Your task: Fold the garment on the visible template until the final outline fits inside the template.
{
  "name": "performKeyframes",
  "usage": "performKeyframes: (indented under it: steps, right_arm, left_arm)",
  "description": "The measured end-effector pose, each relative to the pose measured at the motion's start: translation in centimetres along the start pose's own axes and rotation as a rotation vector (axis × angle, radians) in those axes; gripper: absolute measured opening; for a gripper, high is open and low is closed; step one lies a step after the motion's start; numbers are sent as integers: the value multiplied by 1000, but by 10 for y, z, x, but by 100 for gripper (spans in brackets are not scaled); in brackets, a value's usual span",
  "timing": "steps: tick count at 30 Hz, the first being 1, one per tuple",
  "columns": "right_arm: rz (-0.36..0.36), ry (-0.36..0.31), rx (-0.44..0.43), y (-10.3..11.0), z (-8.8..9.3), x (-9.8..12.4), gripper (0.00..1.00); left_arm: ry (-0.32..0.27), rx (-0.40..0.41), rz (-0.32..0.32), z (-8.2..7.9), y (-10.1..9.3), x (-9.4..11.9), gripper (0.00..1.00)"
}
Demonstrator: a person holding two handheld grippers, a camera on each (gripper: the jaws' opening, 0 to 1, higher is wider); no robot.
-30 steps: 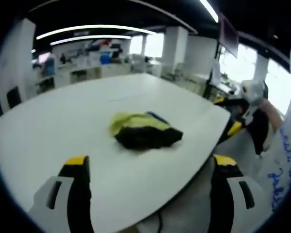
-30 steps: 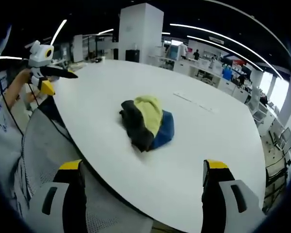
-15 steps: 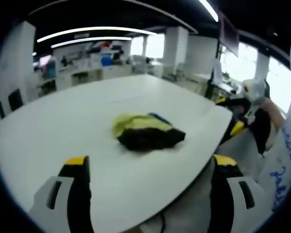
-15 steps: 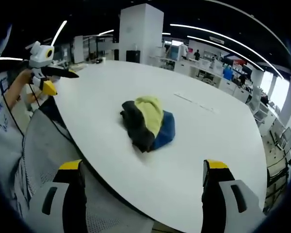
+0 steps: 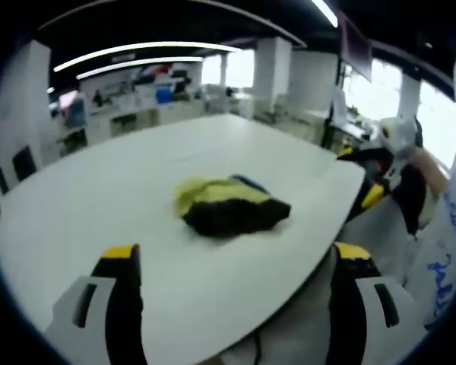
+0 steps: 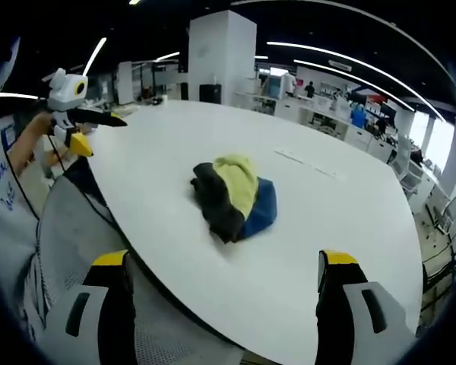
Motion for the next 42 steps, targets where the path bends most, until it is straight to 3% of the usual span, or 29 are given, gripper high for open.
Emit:
performKeyframes:
  steps: [4, 16, 32, 35, 39, 42]
  right_arm:
    - [0, -15, -1, -3, 0, 0, 100]
    - [-25, -37, 11, -10, 2, 1, 100]
    - [-27, -82, 25, -30, 3, 8, 100]
    - [-21, -84, 26, -33, 4, 9, 100]
    - [-31, -87, 22, -34, 6, 10, 96]
    - [-37, -95, 19, -34, 6, 10, 95]
  left_arm:
    - [-14, -24, 2, -5, -4, -5, 100]
    - [-14, -236, 91, -28, -33, -37, 92]
    - [-20, -482, 163, -76, -65, -93, 81]
    - [5, -493, 164, -78, -70, -105, 79]
    - [40, -575, 176, -78, -79, -120, 72]
    - [19, -603, 202, -84, -88, -129, 72]
Point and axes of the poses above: the point that each gripper's makers call its tool centre point, and the gripper's own axes: x roughly backward along the fingers, y roughly to its left, z roughly out of its underside, the point moved 5 cm from there along x, roughly backward along the fingers, and after that the axes turned 10 degrees about -x, right-handed, at the moved point
